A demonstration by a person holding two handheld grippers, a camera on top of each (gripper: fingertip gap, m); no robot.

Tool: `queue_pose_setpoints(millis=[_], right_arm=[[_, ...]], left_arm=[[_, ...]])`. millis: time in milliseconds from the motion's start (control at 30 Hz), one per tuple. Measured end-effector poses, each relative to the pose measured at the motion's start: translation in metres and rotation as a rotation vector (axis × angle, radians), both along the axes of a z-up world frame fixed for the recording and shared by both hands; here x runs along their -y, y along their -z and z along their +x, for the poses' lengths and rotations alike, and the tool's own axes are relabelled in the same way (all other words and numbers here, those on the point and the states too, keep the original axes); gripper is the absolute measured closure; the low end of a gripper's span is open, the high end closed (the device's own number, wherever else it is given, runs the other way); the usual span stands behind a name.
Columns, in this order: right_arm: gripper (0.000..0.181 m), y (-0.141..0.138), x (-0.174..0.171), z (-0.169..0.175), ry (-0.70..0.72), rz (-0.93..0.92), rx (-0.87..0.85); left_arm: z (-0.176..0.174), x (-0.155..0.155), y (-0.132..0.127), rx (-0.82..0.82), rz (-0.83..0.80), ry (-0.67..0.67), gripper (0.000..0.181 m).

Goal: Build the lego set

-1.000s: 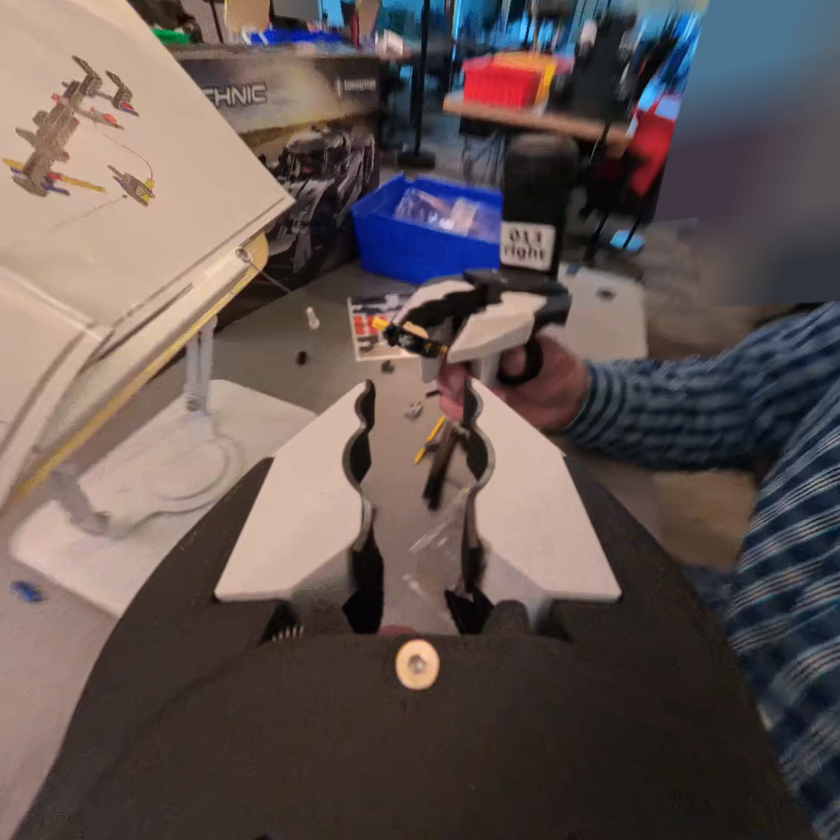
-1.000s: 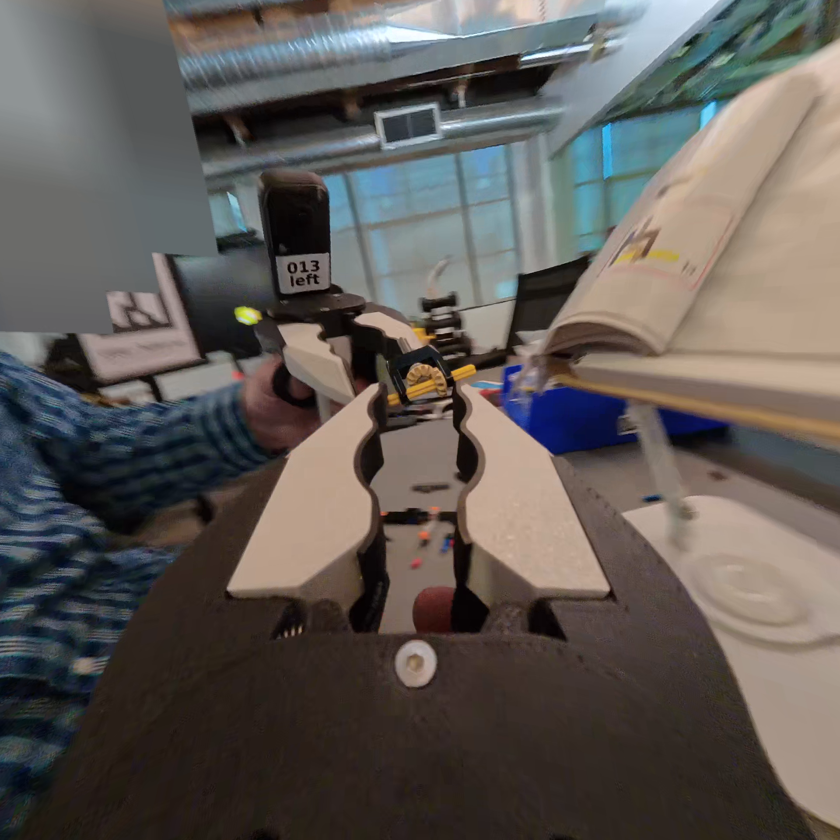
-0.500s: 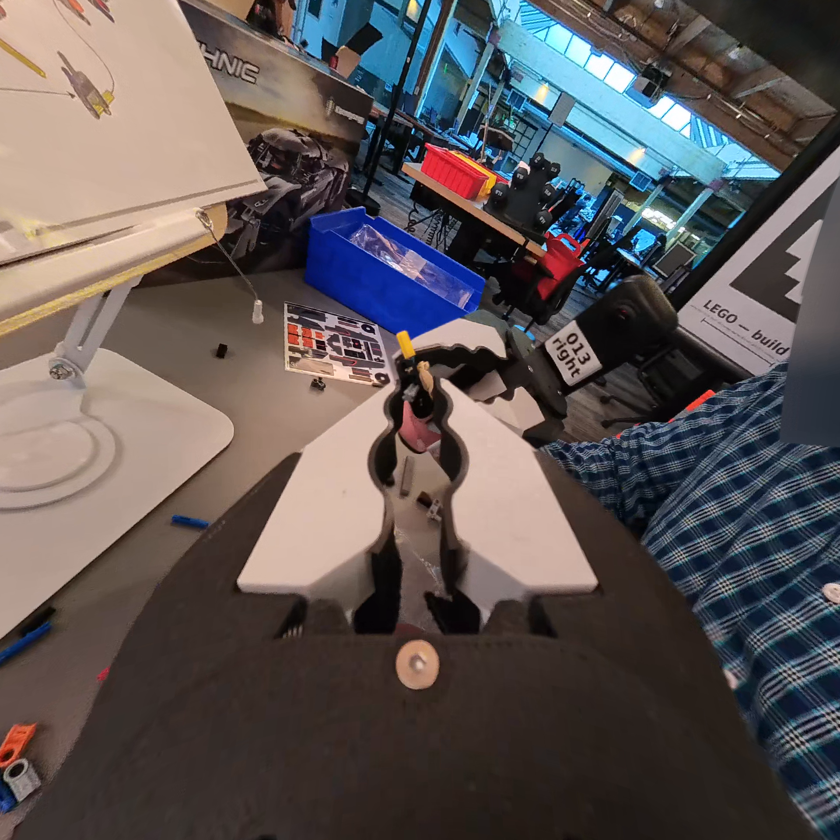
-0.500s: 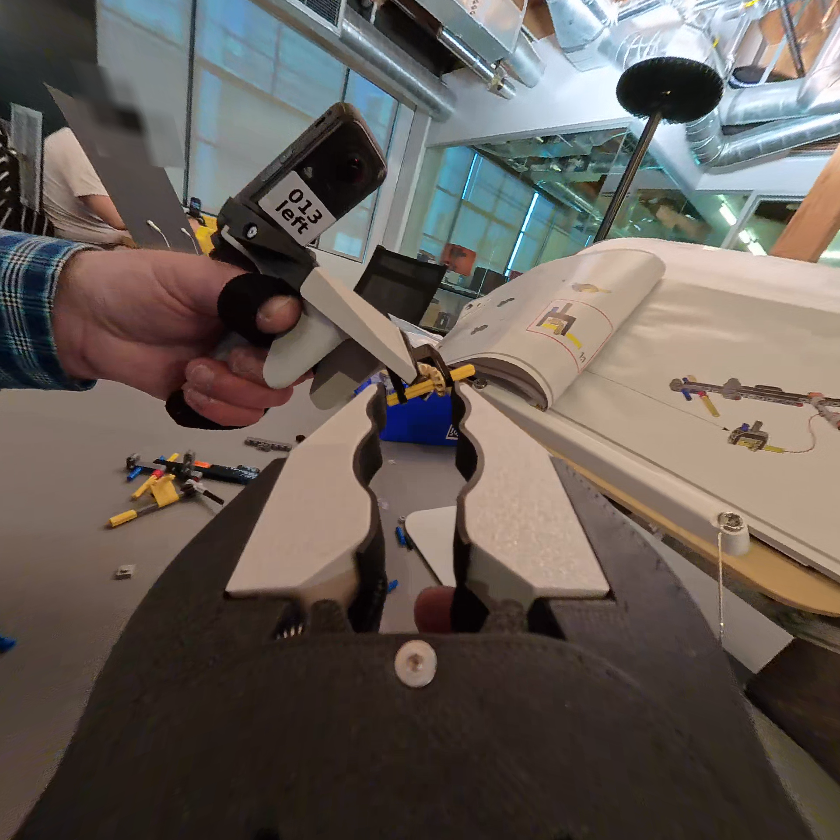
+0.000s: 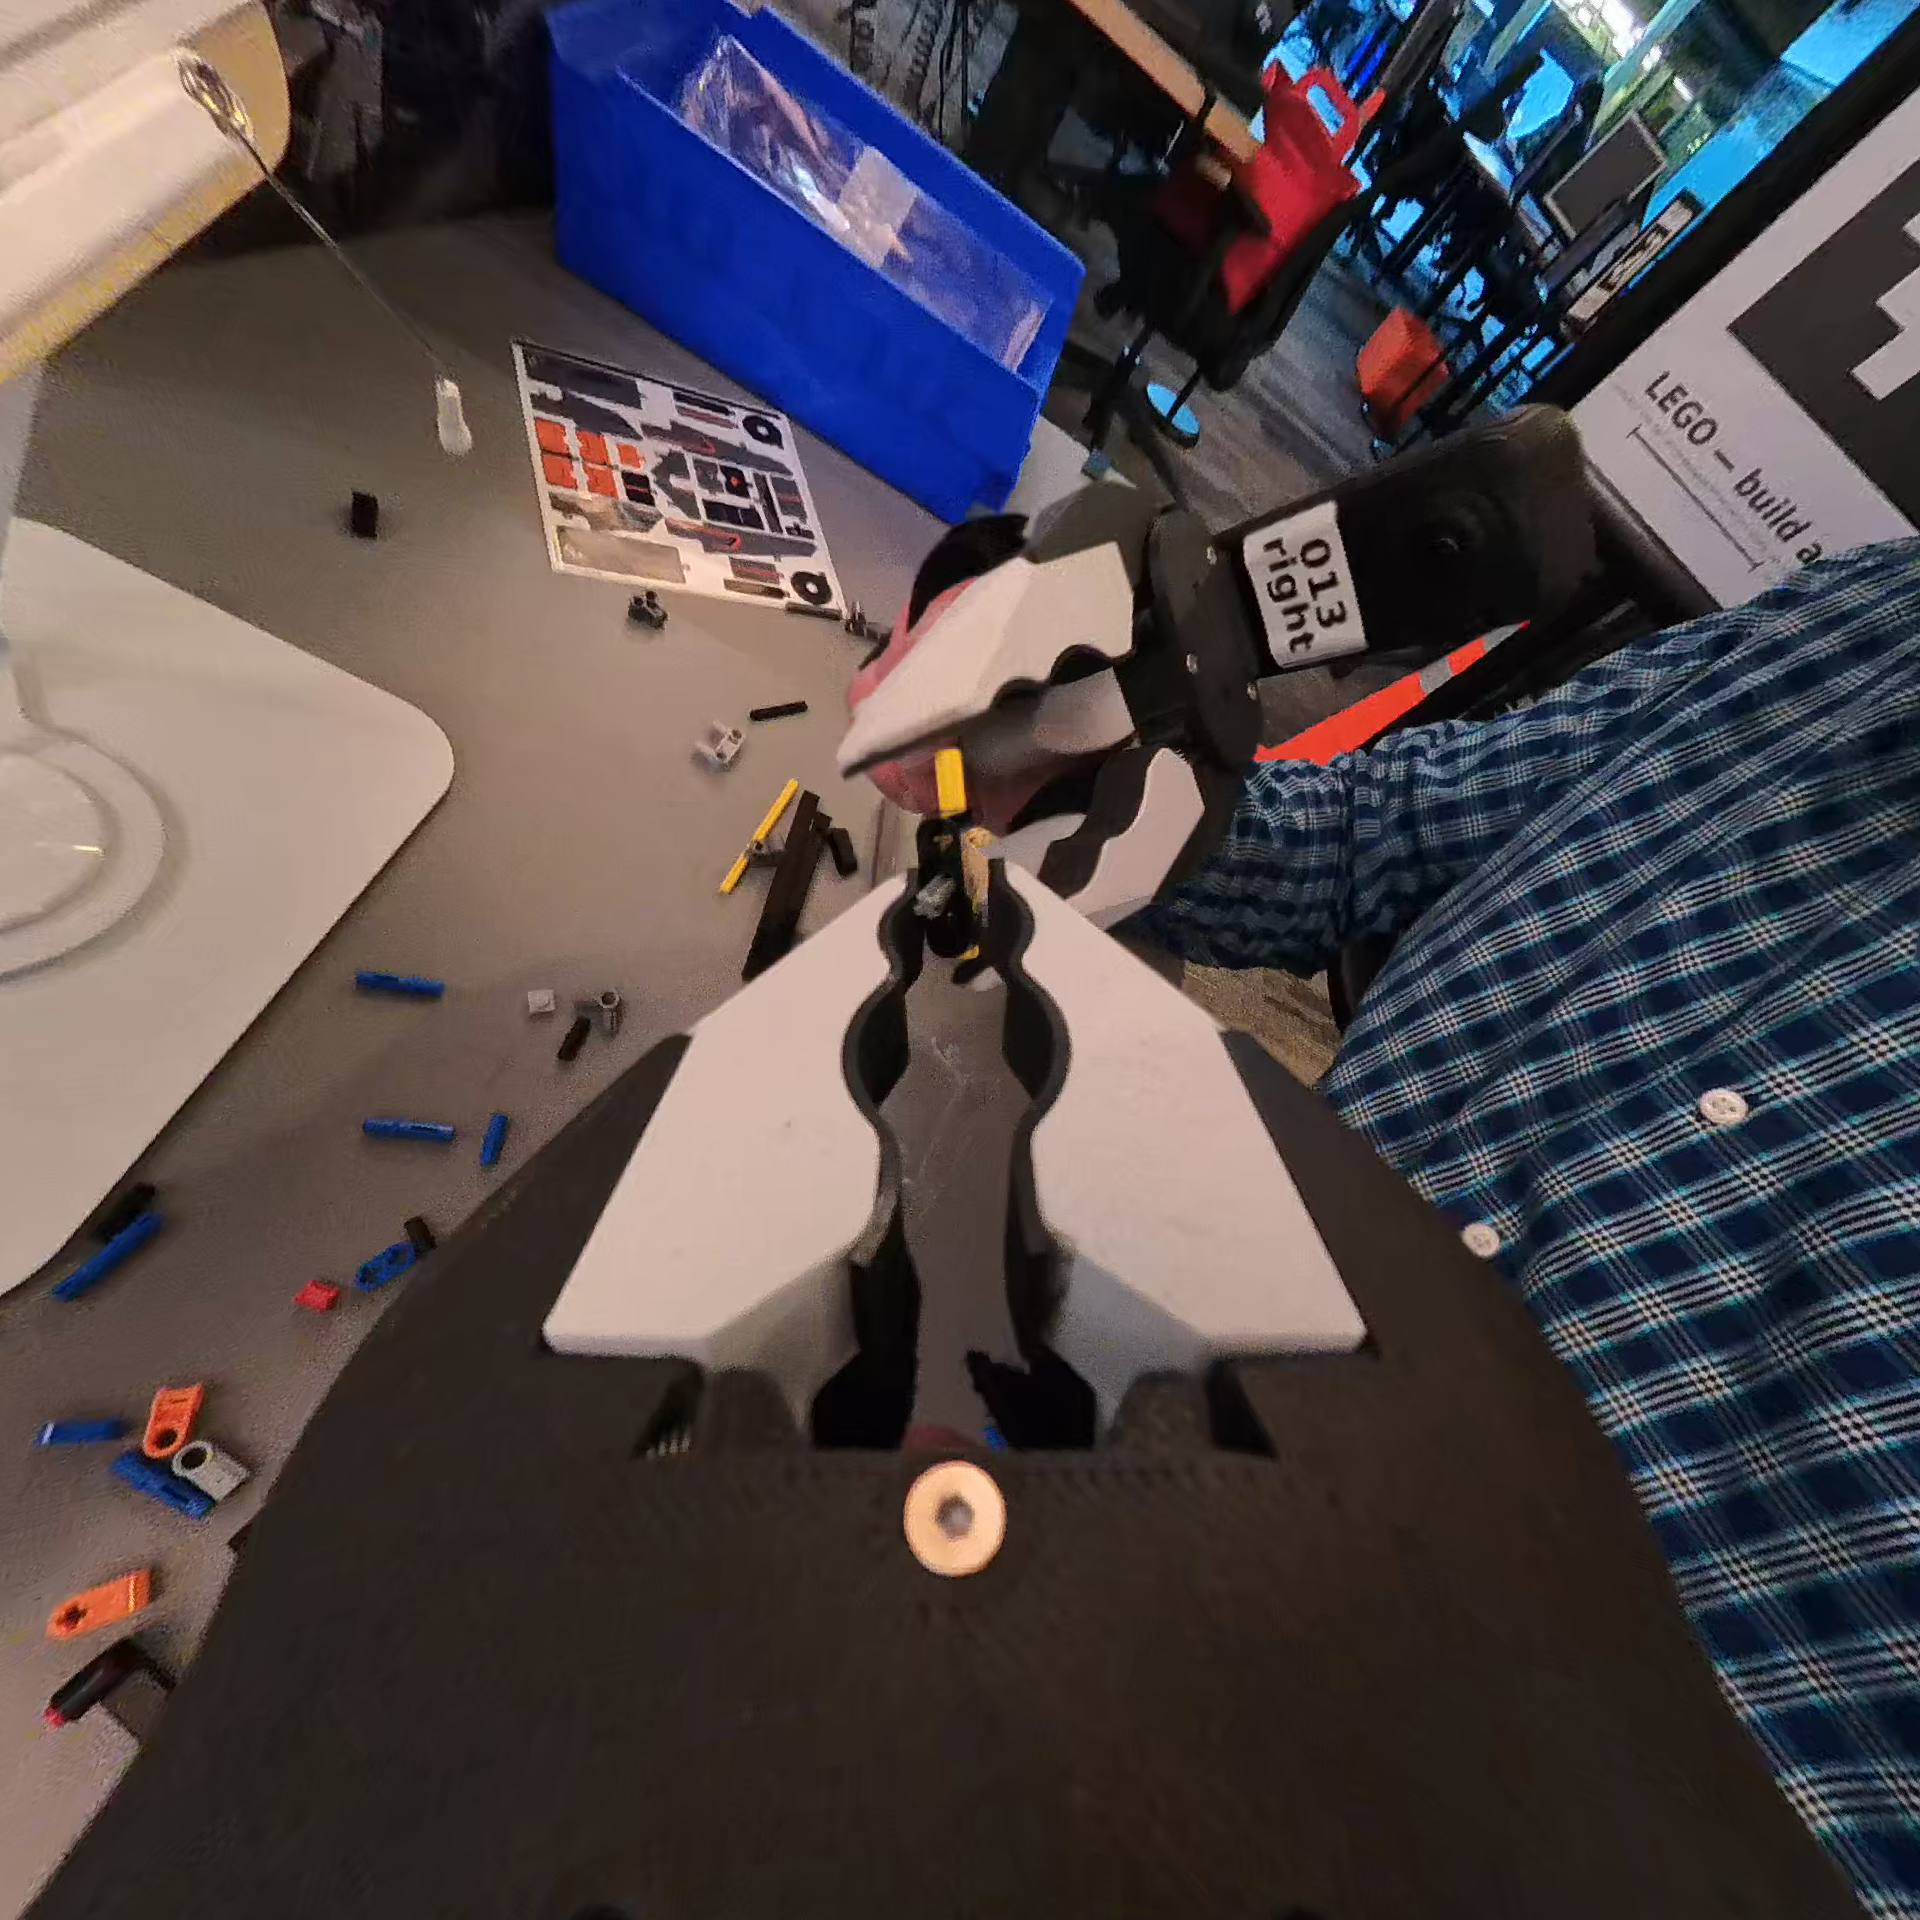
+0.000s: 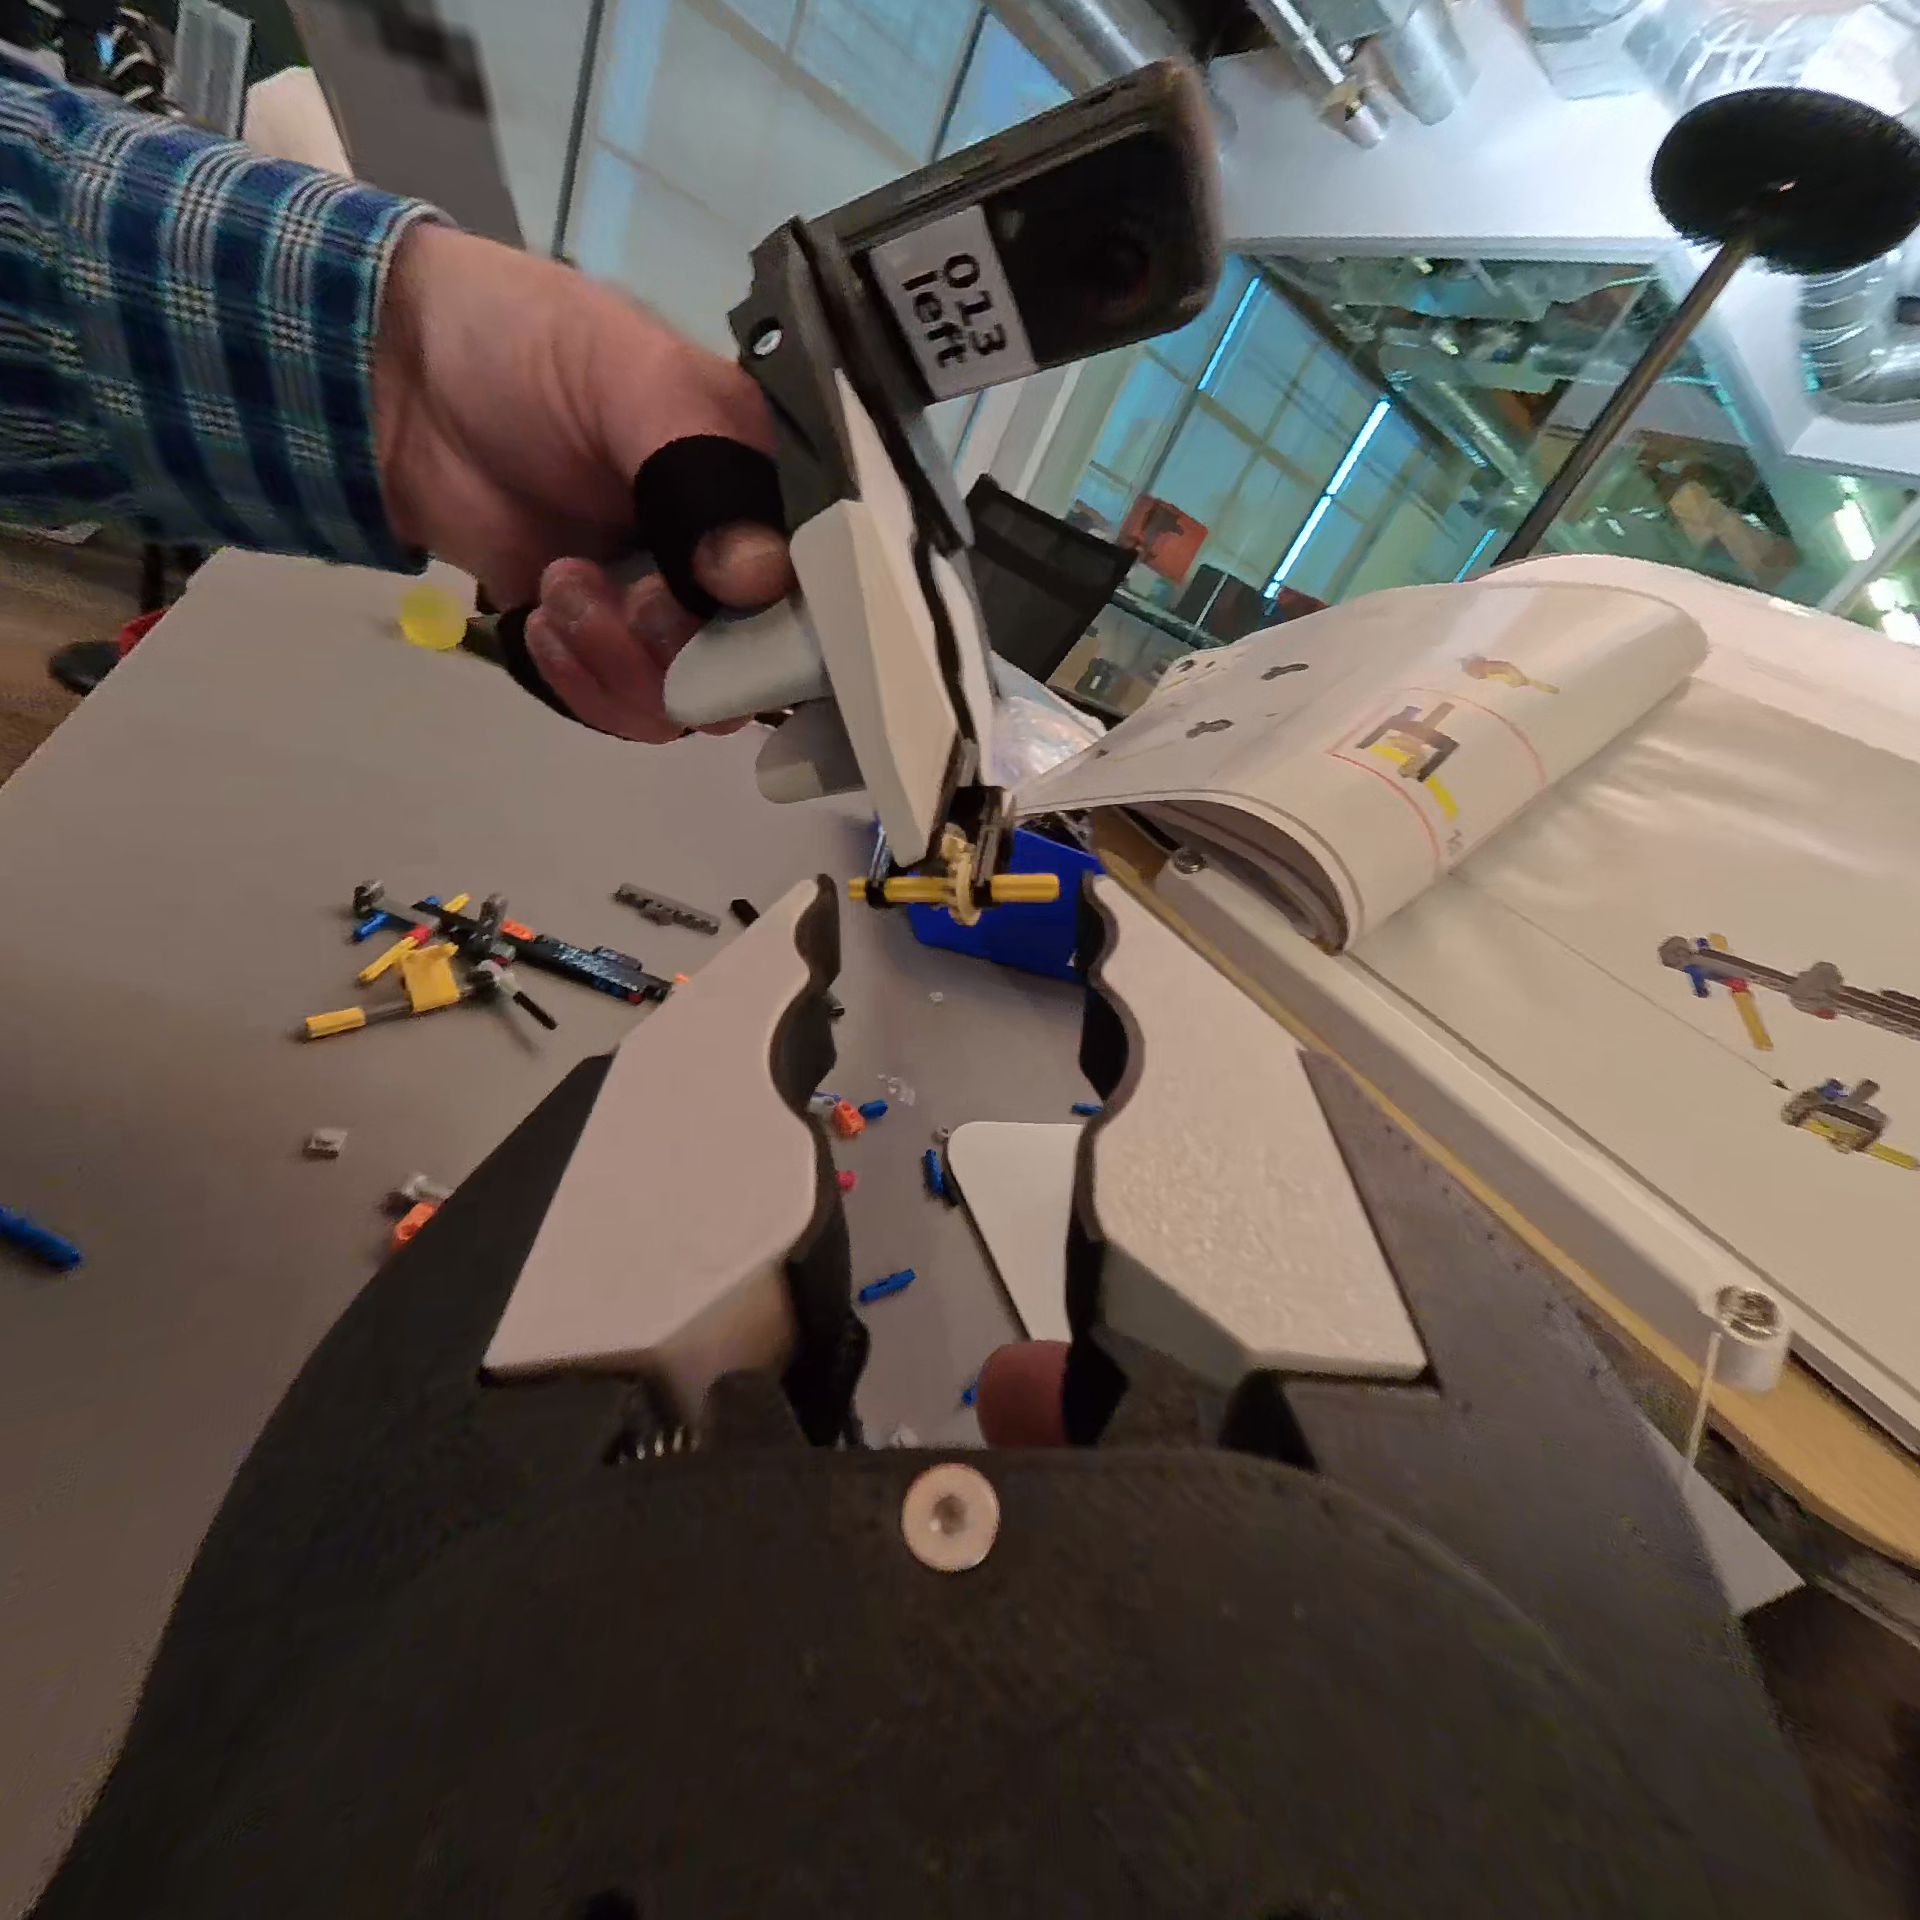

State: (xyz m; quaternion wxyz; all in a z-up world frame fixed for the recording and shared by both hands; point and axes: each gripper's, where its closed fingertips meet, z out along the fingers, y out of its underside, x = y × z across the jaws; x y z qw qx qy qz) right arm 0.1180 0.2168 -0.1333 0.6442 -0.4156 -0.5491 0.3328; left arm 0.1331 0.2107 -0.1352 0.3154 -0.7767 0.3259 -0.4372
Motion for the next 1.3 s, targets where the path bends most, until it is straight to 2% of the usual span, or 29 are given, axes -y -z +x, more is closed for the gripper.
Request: queue_pose_setpoints(millis=[67,367,767,867,1033,1133,1300], right_arm=[[0.143,0.002,0.001,-0.002,-0.001,-0.004,0.007],[0.144,0.002,-0.001,-0.002,0.019,-0.012,0.005],[0.144,-0.007,-0.005,0.002,-0.039,-0.189,-0.099],[0.144,-0.006,-0.004,0.001,-0.037,-0.175,-0.087],[0.144,-0.007,-0.004,0.003,-0.052,-0.183,-0.082],[0.144,-0.006,-0.001,0.002,-0.084,-0.188,-0.059],[0.145,-0.001,0.008,0.0,-0.137,-0.176,-0.013]], left_arm=[[0.001,0.0,0.003,-0.013,-0.013,0.002,0.172],[0.0,-0.001,0.003,-0.01,-0.028,-0.022,0.172],[0.0,-0.003,-0.004,0.095,0.027,-0.069,0.163],[0.003,-0.004,-0.005,0.115,0.036,-0.073,0.172],[0.005,-0.005,-0.006,0.156,0.027,-0.083,0.173],[0.008,-0.001,-0.007,0.183,0.007,-0.066,0.16],[0.007,-0.002,-0.007,0.184,0.026,-0.083,0.173]])
